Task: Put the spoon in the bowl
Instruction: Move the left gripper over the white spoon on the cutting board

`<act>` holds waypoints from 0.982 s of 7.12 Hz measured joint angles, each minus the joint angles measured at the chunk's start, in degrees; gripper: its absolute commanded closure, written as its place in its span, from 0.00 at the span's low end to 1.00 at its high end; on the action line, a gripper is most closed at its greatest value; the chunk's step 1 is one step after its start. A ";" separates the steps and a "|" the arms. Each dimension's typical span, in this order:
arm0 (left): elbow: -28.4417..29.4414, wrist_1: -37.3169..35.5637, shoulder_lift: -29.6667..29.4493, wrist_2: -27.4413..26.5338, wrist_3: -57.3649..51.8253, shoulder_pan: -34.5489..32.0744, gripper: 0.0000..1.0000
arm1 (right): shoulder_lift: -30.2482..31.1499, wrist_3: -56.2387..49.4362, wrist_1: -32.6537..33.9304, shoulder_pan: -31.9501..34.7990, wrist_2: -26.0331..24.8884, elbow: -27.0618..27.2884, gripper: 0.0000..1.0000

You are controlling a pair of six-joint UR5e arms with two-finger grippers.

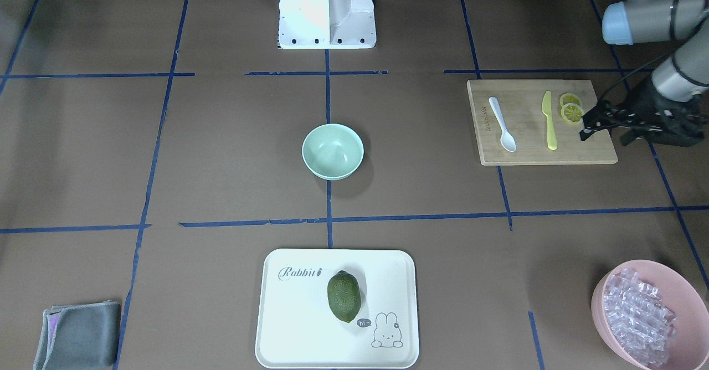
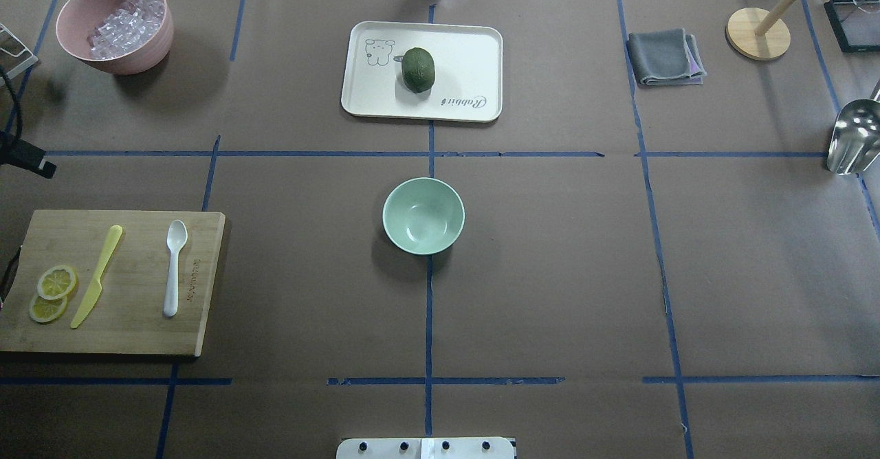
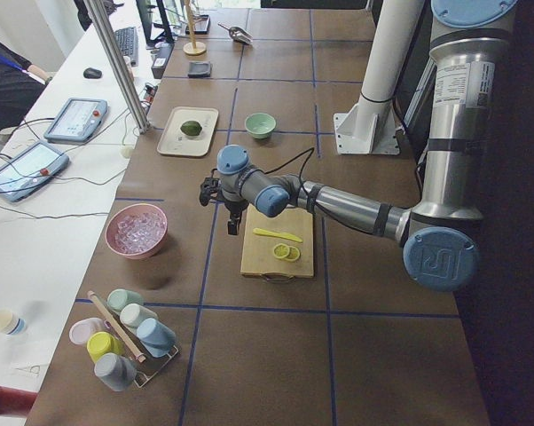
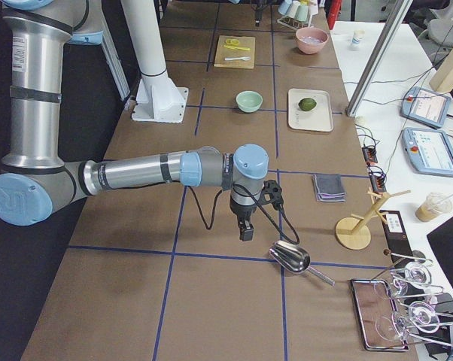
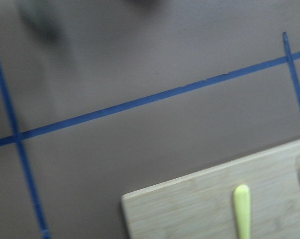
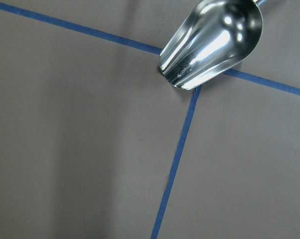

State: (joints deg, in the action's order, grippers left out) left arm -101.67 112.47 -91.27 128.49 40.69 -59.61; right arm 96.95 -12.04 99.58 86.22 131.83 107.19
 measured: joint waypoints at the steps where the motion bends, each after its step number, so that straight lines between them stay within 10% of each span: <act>1: -1.21 1.46 0.05 -3.35 6.59 4.70 0.00 | 0.00 -0.02 0.00 0.00 0.00 0.00 0.00; 7: -5.69 2.05 1.94 -15.81 20.35 21.09 0.01 | -0.21 -0.19 0.00 0.02 0.07 0.19 0.00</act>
State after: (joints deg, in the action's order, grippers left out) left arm -107.35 114.52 -89.33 112.68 61.04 -38.52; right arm 96.74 -12.23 99.58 86.24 131.90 107.38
